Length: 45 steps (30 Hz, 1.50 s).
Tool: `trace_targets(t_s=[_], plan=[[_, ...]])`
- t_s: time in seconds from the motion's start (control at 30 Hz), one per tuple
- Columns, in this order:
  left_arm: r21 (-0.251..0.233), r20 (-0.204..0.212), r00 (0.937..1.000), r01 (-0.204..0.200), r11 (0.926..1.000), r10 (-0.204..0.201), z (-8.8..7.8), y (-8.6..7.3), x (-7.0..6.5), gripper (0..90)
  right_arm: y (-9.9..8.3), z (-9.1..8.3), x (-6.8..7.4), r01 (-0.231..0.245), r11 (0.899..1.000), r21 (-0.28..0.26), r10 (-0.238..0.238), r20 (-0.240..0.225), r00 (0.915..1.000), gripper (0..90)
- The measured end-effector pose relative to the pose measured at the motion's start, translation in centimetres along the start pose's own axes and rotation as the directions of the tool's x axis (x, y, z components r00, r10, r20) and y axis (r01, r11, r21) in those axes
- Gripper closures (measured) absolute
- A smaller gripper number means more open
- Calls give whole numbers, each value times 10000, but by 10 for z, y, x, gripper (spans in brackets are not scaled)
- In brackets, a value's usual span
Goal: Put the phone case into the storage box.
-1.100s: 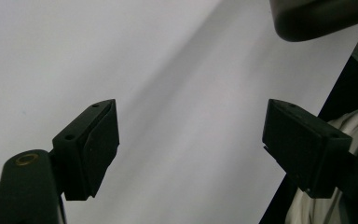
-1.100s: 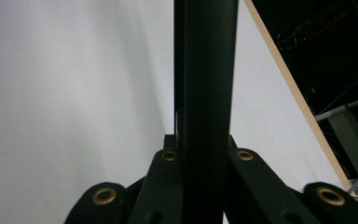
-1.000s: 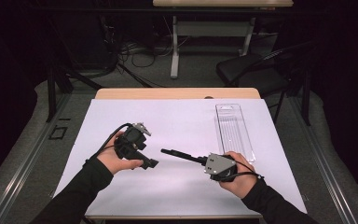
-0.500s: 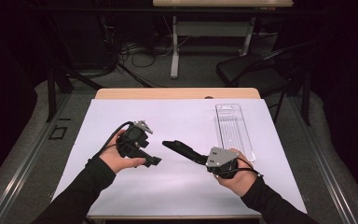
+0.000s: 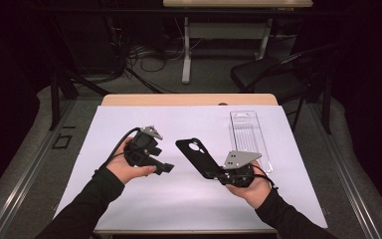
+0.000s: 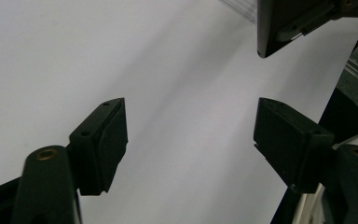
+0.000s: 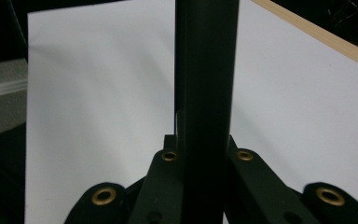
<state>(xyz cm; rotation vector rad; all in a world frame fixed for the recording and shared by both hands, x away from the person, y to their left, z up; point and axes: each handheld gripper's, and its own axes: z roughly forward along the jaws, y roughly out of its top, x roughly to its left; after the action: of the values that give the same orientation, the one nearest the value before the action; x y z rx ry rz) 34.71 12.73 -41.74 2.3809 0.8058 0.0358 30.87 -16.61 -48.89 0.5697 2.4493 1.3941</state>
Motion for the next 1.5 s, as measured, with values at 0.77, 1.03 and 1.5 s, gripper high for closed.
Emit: trace_targets(t_s=[0.77,1.03,1.5], plan=[[-912,1047,9944,242,9955,-146,-2,11,-5,358,-6,6,3,-766,9950,-645,730,-565,9957,886],[-899,1142,9935,100,9959,3,0,13,-7,436,-6,6,4,-744,9941,-785,694,-644,9955,886],[-1417,1186,9919,-276,9895,446,0,12,-6,492,-6,6,3,-707,9938,-858,647,-711,9954,886]])
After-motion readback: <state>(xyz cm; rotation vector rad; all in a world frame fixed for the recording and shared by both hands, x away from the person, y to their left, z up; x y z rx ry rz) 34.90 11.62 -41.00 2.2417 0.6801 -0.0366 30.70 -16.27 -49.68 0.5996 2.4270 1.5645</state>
